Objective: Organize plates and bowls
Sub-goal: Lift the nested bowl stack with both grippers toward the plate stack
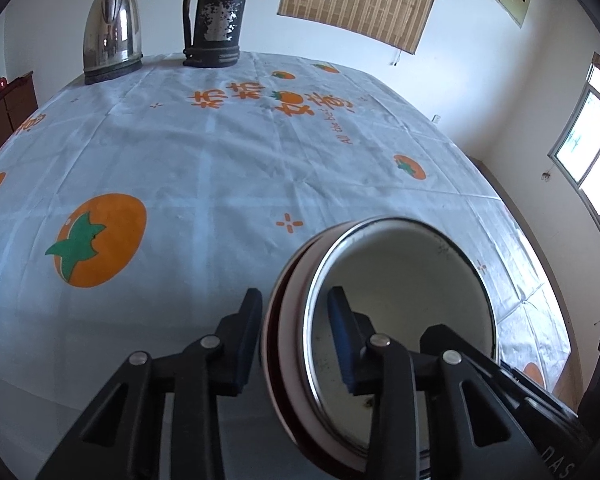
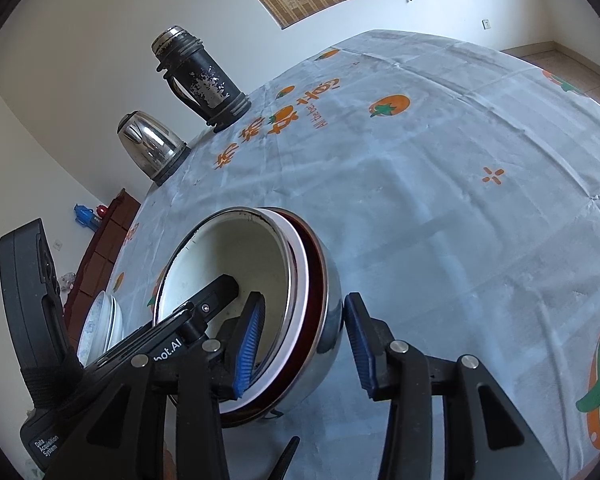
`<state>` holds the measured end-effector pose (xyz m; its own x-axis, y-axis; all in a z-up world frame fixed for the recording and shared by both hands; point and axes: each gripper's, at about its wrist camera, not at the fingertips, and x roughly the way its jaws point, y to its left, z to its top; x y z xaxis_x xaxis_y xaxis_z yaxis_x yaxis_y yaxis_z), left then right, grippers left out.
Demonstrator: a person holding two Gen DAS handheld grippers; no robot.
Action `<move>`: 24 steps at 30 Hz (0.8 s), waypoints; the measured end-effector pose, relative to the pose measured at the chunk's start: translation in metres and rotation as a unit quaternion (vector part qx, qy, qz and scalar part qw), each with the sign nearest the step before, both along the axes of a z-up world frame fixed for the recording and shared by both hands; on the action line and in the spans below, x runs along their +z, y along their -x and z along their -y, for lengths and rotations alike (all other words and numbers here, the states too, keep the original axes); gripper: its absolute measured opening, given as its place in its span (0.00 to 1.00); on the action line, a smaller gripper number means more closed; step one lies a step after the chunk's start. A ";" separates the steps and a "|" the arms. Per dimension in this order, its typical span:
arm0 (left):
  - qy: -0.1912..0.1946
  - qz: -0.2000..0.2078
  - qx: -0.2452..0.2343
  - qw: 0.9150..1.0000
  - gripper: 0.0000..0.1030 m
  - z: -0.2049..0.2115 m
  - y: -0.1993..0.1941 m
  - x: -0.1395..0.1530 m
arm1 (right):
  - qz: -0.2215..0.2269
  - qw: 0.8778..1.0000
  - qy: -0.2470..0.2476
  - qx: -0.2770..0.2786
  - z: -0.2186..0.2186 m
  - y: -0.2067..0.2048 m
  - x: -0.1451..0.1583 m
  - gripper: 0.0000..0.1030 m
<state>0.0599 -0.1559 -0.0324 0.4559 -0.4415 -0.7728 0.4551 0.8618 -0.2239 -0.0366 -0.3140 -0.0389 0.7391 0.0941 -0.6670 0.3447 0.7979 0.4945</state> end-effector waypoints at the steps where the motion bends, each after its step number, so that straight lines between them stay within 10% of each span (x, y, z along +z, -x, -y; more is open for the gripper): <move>1: 0.000 0.001 -0.001 1.000 0.30 0.000 0.000 0.000 | 0.000 1.000 0.001 -0.001 0.000 -0.001 0.000 0.43; 24: 0.002 -0.018 -0.008 1.000 0.27 -0.016 0.012 0.010 | -0.020 1.000 0.008 0.001 -0.013 0.010 0.010 0.41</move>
<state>0.0483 -0.1403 -0.0227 0.4204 -0.4524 -0.7865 0.4609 0.8531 -0.2443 -0.0465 -0.3012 -0.0292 0.7113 0.0848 -0.6978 0.3629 0.8059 0.4678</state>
